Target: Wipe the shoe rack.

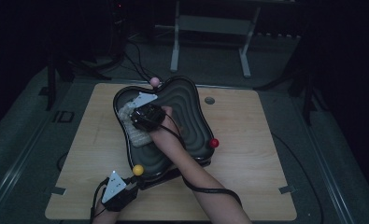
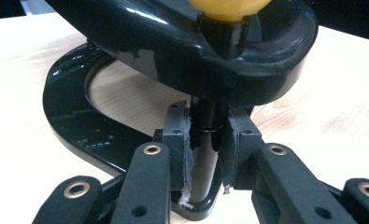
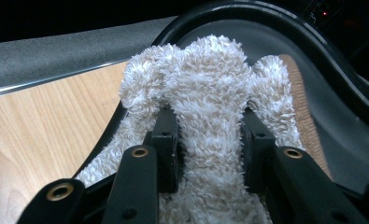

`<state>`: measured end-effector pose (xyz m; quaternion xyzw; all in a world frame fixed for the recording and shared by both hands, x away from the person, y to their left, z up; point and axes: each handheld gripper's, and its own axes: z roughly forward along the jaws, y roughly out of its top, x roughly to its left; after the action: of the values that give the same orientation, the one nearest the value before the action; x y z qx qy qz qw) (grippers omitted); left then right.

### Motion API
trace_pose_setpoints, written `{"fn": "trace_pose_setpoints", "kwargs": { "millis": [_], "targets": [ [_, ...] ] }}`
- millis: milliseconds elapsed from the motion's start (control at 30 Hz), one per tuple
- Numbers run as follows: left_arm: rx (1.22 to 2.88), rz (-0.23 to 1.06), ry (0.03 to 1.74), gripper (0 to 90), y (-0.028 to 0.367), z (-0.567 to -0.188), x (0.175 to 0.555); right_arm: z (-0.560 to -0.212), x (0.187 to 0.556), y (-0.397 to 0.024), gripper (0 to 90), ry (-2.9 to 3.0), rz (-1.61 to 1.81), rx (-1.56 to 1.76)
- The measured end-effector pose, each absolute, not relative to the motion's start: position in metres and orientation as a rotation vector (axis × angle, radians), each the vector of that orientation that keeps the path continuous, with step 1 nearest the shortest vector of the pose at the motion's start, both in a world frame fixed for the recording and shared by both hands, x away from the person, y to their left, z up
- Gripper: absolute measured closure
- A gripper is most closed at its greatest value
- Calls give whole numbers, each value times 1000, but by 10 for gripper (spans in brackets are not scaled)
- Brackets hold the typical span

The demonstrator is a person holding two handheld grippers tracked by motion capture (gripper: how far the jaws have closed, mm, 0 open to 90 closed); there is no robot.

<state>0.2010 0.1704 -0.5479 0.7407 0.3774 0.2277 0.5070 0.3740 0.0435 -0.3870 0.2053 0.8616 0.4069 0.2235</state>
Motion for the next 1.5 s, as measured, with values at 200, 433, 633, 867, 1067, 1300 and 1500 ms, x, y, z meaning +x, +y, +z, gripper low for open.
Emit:
{"fn": "trace_pose_setpoints", "kwargs": {
  "millis": [200,433,633,867,1067,1300,1500],
  "targets": [
    [1785,549,910,733,170,-548,201,-394,366,36,654,2374,1151,575],
    [1788,554,912,735,170,-548,201,-404,352,26,653,2379,1170,579],
    [1789,556,911,735,170,-547,201,-415,337,17,653,2372,1213,594],
    [1790,556,910,735,170,-548,201,-426,318,10,652,2394,1212,568],
    [1793,559,909,735,170,-547,201,-436,303,1,654,2412,1243,563],
    [1796,560,909,736,169,-547,200,-444,291,-12,665,2444,1252,563],
    [1795,561,913,735,169,-547,200,-445,288,-18,670,2473,1205,524]
  ]
}}
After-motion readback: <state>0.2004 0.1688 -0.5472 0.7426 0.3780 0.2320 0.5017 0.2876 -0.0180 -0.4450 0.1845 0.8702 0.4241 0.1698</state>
